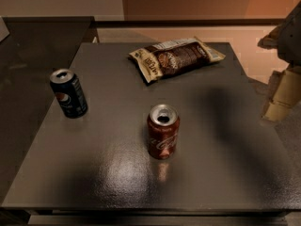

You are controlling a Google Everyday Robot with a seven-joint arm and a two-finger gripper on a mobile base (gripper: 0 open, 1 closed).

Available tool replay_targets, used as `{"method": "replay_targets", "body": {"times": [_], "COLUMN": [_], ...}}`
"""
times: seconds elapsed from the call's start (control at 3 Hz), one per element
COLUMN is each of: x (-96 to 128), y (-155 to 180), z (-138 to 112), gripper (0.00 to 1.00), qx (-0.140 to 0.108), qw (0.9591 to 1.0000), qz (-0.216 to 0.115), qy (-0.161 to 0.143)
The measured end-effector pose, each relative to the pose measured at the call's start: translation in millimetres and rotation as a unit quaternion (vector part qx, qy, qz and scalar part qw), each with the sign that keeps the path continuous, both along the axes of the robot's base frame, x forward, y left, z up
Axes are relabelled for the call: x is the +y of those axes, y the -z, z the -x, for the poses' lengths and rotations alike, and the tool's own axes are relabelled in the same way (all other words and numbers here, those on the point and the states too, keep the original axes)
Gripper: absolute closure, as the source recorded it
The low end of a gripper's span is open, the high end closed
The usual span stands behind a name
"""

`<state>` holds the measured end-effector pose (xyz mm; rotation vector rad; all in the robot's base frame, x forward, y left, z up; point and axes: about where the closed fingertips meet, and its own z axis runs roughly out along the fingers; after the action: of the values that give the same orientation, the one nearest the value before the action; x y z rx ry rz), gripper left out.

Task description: Move coke can near brown chip bag

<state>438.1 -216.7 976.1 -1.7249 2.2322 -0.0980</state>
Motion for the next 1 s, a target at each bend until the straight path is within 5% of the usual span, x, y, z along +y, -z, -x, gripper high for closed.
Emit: {"method": "replay_targets", "body": {"times": [1.0], "x": [20.3], "y": [9.4], "z": [4.3], "gripper": [0.00], "qx": [0.007], "qw": [0.9991], "qz": [-0.033], "qy": [-0.025]}}
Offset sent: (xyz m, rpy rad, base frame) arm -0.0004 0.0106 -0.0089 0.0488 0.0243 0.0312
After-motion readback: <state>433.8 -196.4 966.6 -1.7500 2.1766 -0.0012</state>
